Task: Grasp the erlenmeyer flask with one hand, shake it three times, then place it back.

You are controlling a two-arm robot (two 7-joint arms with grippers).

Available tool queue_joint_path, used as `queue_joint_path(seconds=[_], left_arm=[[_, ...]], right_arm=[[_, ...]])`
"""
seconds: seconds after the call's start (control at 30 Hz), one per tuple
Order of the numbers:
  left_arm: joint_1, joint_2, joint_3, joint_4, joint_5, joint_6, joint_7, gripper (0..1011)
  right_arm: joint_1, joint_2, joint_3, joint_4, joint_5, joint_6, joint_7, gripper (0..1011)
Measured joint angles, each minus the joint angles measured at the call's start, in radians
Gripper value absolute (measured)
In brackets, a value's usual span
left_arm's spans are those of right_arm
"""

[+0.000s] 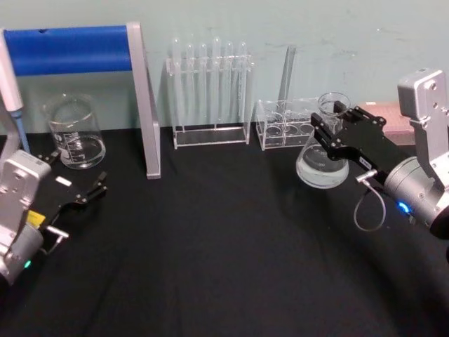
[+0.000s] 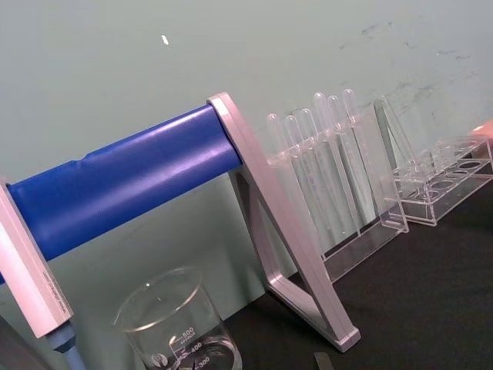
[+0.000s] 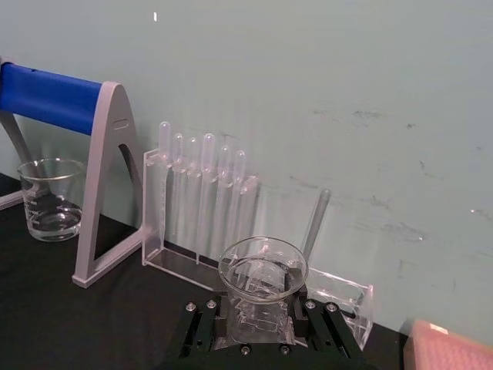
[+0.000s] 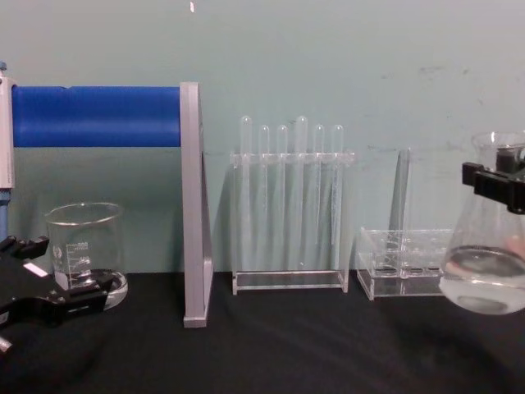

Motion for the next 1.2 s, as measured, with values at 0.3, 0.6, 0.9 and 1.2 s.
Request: queue_joint_path(seconds=[0.3,0.6,0.9,1.2], left_arm=[[0.000,0.000,0.000,0.000,0.000,0.000,0.000,1001],[0.000,0.000,0.000,0.000,0.000,0.000,0.000,1001],[0.000,0.000,0.000,0.000,0.000,0.000,0.000,1001],[0.000,0.000,0.000,0.000,0.000,0.000,0.000,1001]], right_arm=[[0.004,-0.023,-0.020,0.000,-0.005,0.000,0.032,449],[0.010,-0.042,-0.085,-0.023,0.007,-0.005,0.084,449],[0.018,-0.047,-0.159,-0.036,0.018,-0.005,0.124,449],[0.024,-0.042,-0.189,-0.038,0.032,-0.006,0.131,449]])
